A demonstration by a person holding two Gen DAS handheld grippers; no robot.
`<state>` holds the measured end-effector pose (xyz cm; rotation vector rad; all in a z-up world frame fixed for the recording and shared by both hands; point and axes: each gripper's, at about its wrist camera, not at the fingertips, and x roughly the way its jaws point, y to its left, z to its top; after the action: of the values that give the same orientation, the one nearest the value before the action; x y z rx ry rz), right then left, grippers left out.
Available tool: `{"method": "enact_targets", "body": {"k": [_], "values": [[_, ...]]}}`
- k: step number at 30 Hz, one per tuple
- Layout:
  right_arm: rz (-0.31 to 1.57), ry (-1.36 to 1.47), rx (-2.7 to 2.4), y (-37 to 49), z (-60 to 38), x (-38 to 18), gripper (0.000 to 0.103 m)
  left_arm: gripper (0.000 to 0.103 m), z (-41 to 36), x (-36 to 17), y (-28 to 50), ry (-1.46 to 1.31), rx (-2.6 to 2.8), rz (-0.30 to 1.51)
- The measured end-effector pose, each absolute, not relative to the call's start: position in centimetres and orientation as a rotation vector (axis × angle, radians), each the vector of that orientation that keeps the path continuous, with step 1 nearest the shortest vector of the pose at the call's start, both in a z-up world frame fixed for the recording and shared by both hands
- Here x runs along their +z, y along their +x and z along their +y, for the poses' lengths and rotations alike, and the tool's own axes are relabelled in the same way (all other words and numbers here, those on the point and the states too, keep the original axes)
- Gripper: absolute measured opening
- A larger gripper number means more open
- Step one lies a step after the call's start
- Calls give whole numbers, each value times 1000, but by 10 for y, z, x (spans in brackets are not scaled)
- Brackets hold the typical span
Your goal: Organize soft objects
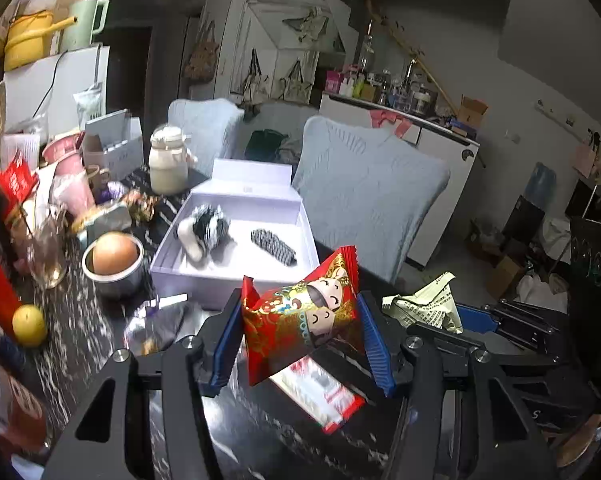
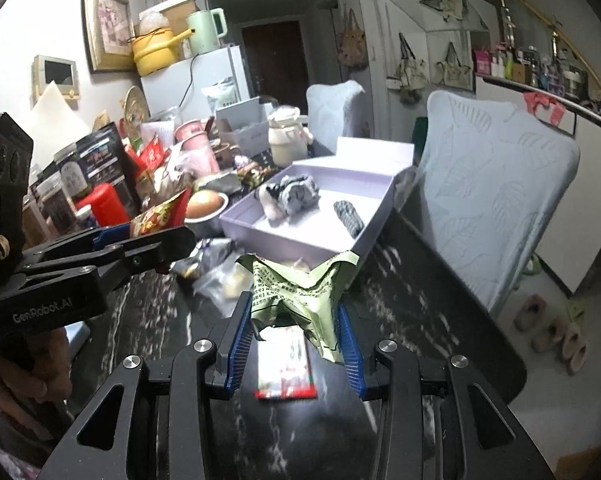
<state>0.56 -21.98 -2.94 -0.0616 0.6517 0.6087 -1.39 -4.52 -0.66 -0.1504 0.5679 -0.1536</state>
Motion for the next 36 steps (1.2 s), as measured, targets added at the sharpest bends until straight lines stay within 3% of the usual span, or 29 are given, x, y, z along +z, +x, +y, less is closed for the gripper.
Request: {"method": "enact_targets", "body": {"k": [20, 36], "values": [[543, -67, 594, 93, -201, 19, 40, 54, -18, 32, 80, -125, -127, 470], [572, -53, 595, 178, -181, 11, 40, 55, -8, 16, 167, -93, -100, 522]]}}
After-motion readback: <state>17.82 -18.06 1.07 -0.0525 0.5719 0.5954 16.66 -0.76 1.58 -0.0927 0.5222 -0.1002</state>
